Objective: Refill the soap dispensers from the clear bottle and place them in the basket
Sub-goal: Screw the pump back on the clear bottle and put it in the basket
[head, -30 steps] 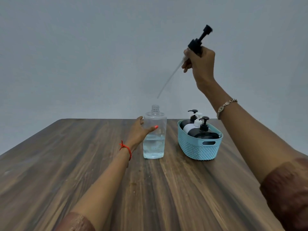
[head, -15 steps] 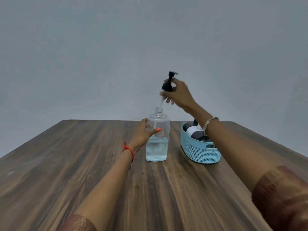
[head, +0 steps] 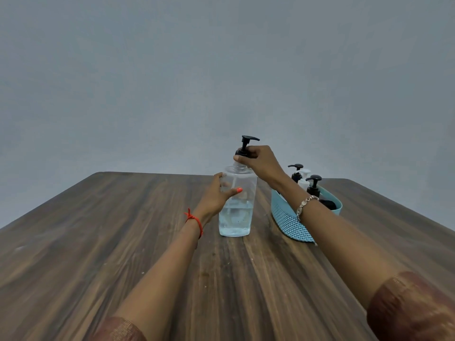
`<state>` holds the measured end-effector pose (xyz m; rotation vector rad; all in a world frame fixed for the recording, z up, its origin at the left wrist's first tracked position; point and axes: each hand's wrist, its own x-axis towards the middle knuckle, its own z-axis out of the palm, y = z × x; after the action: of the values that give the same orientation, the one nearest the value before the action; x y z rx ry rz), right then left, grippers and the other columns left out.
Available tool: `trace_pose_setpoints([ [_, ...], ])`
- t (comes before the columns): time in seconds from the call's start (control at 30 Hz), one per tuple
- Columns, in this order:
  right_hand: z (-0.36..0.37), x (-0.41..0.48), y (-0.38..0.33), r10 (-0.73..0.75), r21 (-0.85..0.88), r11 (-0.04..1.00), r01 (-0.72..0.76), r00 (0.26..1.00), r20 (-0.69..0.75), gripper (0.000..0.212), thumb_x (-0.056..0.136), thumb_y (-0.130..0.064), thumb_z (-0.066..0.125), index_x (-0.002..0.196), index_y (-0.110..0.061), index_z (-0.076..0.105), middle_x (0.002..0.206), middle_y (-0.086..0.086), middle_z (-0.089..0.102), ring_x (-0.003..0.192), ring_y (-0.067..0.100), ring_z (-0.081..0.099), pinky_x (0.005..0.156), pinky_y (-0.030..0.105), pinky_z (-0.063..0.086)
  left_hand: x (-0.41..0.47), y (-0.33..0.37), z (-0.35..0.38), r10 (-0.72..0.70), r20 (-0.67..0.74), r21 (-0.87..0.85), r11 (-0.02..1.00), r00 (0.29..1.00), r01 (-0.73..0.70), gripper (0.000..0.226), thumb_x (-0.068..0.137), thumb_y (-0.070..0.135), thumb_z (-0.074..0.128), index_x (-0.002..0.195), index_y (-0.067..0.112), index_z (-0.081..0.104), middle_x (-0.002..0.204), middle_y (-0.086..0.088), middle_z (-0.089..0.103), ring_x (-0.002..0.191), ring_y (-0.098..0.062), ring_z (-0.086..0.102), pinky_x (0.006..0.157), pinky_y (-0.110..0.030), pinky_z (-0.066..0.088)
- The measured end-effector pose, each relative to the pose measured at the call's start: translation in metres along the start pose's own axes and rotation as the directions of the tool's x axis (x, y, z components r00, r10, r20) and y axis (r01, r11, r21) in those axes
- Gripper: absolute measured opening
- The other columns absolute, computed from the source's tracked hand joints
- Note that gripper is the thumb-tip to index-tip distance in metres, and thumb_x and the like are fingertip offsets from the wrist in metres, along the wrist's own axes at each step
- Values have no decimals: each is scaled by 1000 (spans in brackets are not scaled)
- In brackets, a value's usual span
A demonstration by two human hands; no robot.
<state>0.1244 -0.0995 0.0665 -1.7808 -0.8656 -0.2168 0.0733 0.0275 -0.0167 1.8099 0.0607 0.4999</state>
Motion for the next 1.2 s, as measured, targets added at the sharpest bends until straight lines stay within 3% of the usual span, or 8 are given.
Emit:
trace_pose_setpoints([
  [0.23, 10, -6, -2, 11, 15, 1000, -9, 994, -113, 21, 84, -22, 67, 91, -3, 72, 90, 12, 73, 72, 8, 62, 60, 4, 42, 2, -2, 1, -3, -1, 5, 1000, 1000, 3, 73, 81, 33, 69, 139, 14, 30, 131, -11, 50, 118, -24, 51, 102, -43, 43],
  [0.37, 12, -8, 3, 59, 136, 991, -17, 948, -314, 42, 84, -24, 66, 54, 5, 59, 55, 25, 57, 52, 22, 46, 61, 32, 48, 1, -2, 1, 4, 8, 4, 1000, 1000, -4, 73, 81, 33, 69, 139, 15, 30, 131, -9, 50, 117, -24, 52, 102, -41, 43],
  [0.47, 10, -8, 6, 231, 353, 932, -85, 889, -396, 38, 85, -18, 62, 50, -2, 58, 55, 13, 58, 53, 17, 55, 67, 38, 54, 0, -2, 1, 6, 6, 4, 1000, 1000, -6, 72, 81, 32, 68, 140, 14, 30, 131, -10, 50, 117, -23, 52, 101, -41, 44],
  [0.67, 9, -6, 1, 218, 403, 909, -106, 945, -243, 21, 82, 3, 50, 93, -8, 64, 86, 16, 65, 83, 23, 63, 75, 36, 53, 0, -1, 1, 3, 6, 1, 1000, 1000, -3, 71, 82, 31, 68, 139, 14, 30, 132, -10, 50, 117, -24, 51, 102, -42, 44],
  [0.8, 11, -8, 0, 256, 456, 886, -81, 906, -336, 15, 81, 4, 50, 86, -2, 63, 60, 9, 52, 62, 19, 53, 71, 37, 52, -1, -1, 2, 2, 2, 5, 1000, 1000, -2, 73, 82, 32, 68, 141, 14, 28, 134, -11, 48, 119, -24, 50, 103, -41, 42],
  [0.93, 8, -3, -1, 213, 368, 919, -139, 963, -166, 32, 79, 7, 51, 107, -4, 62, 82, 6, 62, 81, 17, 58, 77, 33, 52, -2, 2, 2, 5, 3, 3, 1000, 1000, -5, 69, 83, 30, 67, 139, 13, 30, 131, -11, 49, 115, -22, 51, 97, -35, 43],
  [1.07, 6, -6, 1, 139, 289, 952, -100, 983, -119, 23, 73, 5, 69, 94, -4, 70, 87, 12, 69, 85, 23, 65, 89, 37, 51, -2, 1, 2, 4, -11, 14, 1000, 1000, -4, 71, 83, 32, 67, 140, 13, 29, 131, -11, 48, 116, -23, 50, 97, -35, 43],
  [1.2, 5, -8, 5, 94, 158, 985, -76, 989, -116, 26, 69, -12, 81, 92, -9, 70, 63, 1, 53, 64, 15, 52, 69, 25, 46, -2, 0, 2, -4, -11, 21, 1000, 1000, 4, 74, 82, 34, 67, 141, 14, 28, 134, -10, 46, 117, -22, 48, 98, -35, 41],
])
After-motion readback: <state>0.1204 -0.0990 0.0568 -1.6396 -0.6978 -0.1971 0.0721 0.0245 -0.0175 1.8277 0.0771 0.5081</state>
